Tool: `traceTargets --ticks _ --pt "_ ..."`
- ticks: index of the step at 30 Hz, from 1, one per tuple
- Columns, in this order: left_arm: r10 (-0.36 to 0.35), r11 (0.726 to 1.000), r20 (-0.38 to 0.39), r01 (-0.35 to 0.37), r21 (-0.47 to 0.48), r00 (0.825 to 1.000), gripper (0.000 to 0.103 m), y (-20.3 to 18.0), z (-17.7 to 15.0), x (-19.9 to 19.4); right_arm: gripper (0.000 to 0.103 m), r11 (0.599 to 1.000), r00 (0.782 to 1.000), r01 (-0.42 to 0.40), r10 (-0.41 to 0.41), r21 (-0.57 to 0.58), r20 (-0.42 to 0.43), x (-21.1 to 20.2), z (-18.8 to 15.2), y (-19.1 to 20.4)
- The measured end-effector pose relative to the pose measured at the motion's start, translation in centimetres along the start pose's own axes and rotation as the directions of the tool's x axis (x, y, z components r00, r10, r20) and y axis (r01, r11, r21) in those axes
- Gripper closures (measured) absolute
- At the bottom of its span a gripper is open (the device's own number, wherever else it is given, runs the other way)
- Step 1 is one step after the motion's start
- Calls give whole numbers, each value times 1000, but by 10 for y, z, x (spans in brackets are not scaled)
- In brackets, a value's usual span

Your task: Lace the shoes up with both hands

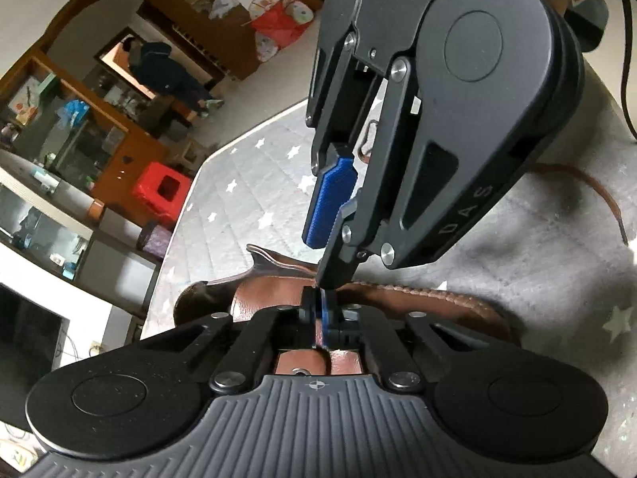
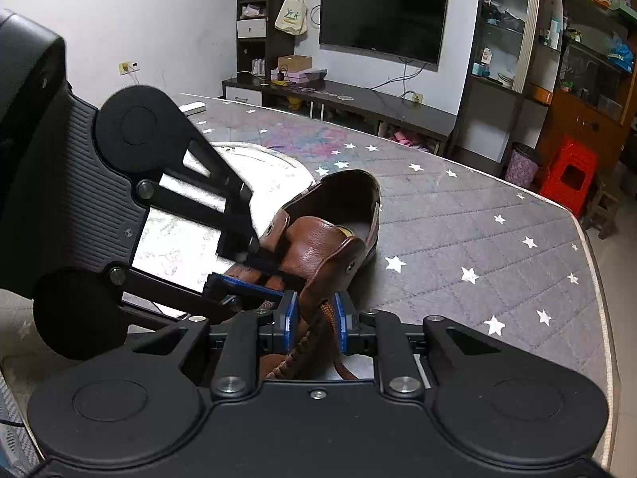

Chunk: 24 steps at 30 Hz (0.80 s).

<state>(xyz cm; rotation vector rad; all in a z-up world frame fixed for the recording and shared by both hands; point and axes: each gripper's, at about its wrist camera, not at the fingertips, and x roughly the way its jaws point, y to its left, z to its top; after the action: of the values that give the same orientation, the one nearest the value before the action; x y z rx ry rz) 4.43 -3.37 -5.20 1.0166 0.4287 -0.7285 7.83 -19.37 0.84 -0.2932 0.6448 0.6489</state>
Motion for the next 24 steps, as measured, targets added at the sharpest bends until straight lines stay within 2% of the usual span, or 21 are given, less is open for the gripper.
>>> traceTargets --ticks 4,9,14,17,22,24 --pt "109 990 -31 -112 -89 994 101 -7 -2 -5 76 1000 1000 23 -23 -1 5 0 0 3" --pt "249 951 -96 -262 -162 964 101 -11 -11 -23 76 998 998 64 -64 -27 12 3 1 13" --pt "319 906 -130 -342 -247 939 101 -3 -23 -54 76 993 995 100 -99 -66 18 7 1 22" --pt "312 893 -122 -335 -300 942 101 0 -29 -75 76 988 994 113 -110 -102 28 8 1 30" --pt "300 905 -97 -315 -288 949 101 -8 -21 -89 76 975 993 87 -69 -202 91 3 8 47" --pt "299 904 -90 -312 -291 950 101 -7 -18 -92 83 970 995 55 -33 -235 98 2 12 53"
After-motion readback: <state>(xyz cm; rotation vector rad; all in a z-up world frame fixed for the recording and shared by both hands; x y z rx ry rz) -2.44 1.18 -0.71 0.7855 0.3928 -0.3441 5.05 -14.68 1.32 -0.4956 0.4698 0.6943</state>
